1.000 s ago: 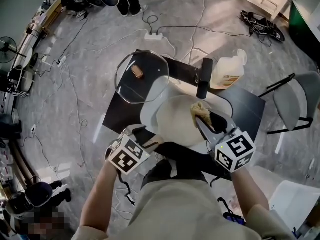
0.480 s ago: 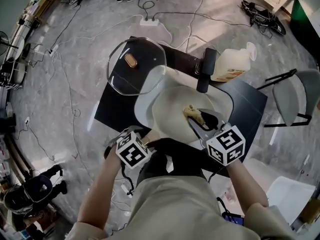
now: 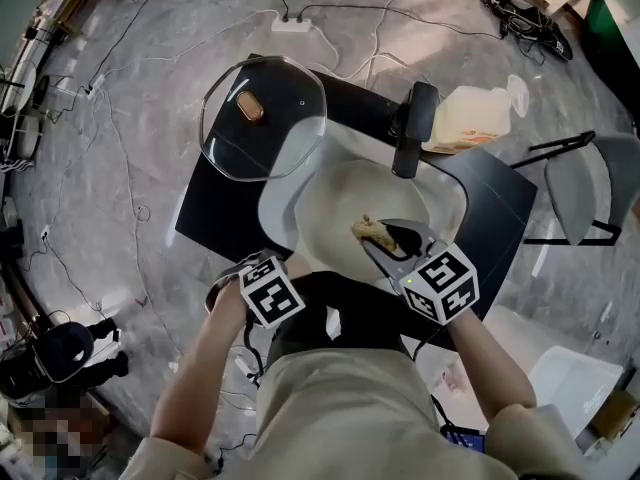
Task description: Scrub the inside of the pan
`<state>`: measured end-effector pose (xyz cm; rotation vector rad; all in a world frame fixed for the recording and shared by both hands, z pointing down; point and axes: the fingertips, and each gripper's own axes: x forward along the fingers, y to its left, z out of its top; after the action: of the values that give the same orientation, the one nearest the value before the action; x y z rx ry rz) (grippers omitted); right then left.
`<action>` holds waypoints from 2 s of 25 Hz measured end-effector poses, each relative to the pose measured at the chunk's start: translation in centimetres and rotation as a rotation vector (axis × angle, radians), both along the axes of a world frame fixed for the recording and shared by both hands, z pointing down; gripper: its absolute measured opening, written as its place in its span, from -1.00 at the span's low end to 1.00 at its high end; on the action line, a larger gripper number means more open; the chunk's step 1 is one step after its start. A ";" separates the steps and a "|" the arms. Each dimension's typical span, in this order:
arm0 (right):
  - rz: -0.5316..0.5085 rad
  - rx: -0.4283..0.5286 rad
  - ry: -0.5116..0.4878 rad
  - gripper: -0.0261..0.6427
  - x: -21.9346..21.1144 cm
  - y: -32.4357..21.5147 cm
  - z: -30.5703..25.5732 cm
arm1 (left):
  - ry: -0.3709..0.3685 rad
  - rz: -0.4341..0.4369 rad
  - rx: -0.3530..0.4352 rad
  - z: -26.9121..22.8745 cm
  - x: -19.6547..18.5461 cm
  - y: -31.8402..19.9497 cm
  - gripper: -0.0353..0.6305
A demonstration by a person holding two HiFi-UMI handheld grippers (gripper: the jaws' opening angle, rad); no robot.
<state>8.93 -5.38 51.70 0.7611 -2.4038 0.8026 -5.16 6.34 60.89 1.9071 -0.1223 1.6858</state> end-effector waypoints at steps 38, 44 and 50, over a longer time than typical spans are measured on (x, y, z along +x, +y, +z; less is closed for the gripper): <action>-0.582 -0.117 0.166 -0.52 -11.0 -2.0 18.1 | -0.012 -0.005 -0.047 2.0 -1.9 -1.7 -0.41; -0.558 -0.066 0.235 -0.50 -10.6 -4.3 20.1 | -0.021 0.004 -0.030 2.3 -2.7 -1.8 -0.43; -0.476 -0.006 0.453 -0.50 -5.3 -7.3 23.5 | -0.001 -0.008 -0.036 2.4 -2.4 -1.6 -0.43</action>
<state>3.58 -12.72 75.24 0.2977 -2.0414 0.3915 -7.59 4.73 63.26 1.8763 -0.0993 1.6728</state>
